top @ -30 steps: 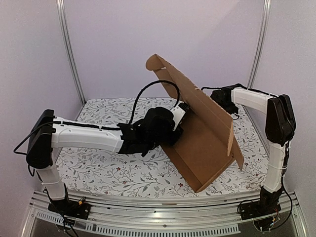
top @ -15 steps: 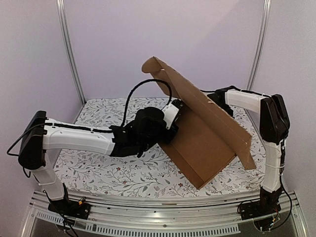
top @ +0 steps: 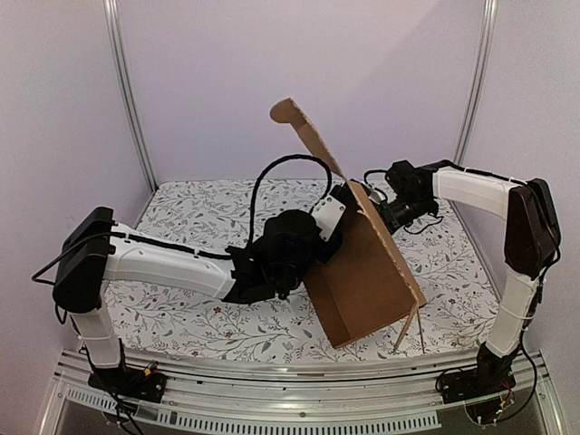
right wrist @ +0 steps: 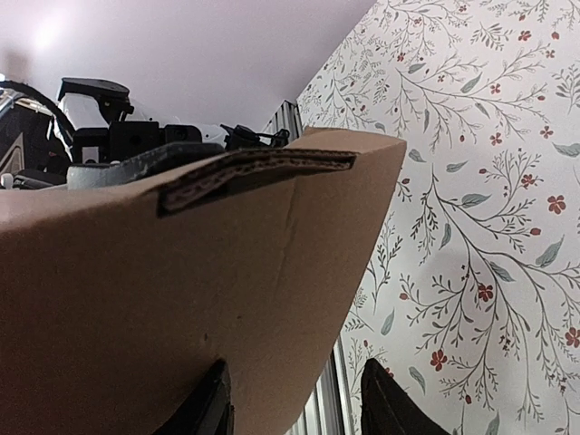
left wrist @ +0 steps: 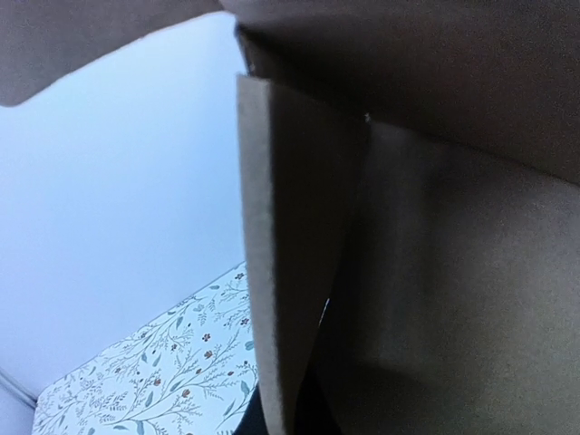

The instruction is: Fold the paper box

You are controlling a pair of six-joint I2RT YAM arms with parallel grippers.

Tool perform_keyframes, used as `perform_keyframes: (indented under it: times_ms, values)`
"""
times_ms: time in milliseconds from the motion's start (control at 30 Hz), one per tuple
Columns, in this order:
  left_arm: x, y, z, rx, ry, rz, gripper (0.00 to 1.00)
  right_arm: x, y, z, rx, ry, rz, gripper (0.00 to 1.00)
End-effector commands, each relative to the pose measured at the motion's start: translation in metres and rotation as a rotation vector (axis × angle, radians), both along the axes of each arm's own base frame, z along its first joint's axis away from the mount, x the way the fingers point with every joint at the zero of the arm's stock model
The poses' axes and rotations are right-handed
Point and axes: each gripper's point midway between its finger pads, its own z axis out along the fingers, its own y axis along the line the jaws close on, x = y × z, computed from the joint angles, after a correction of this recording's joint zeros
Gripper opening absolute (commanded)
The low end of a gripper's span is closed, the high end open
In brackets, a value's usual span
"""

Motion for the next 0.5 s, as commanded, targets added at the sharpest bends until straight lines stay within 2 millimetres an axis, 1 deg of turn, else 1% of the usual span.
perform_keyframes:
  times_ms: [0,33,67,100,167,200,267,333,467]
  values:
    - [0.006,0.020,-0.001,0.007,0.001,0.010,0.00,-0.012,0.011,0.007,-0.012,0.059,0.024,0.49]
    - [0.004,0.023,-0.004,0.024,0.025,-0.005,0.00,-0.001,0.005,-0.003,-0.053,0.035,-0.007,0.49]
    - [0.003,0.028,-0.012,0.047,0.066,-0.018,0.00,0.008,0.000,-0.009,-0.077,0.027,-0.034,0.50]
    - [0.002,0.033,-0.019,0.064,0.110,-0.030,0.00,0.018,-0.007,-0.019,-0.125,0.012,-0.072,0.50]
    - [0.000,0.044,-0.033,0.088,0.175,-0.034,0.00,0.034,-0.020,-0.034,-0.201,-0.025,-0.133,0.51]
    - [0.000,0.051,-0.040,0.100,0.199,-0.031,0.00,0.041,-0.027,-0.037,-0.226,-0.036,-0.164,0.52]
    - [0.000,0.067,-0.062,0.143,0.263,-0.010,0.00,0.055,-0.042,-0.044,-0.268,-0.049,-0.226,0.53]
    - [0.003,0.083,-0.080,0.168,0.318,0.023,0.00,0.069,-0.060,-0.045,-0.297,-0.055,-0.292,0.54]
    - [0.016,0.120,-0.124,0.199,0.473,0.127,0.00,0.091,-0.098,-0.044,-0.329,-0.056,-0.405,0.55]
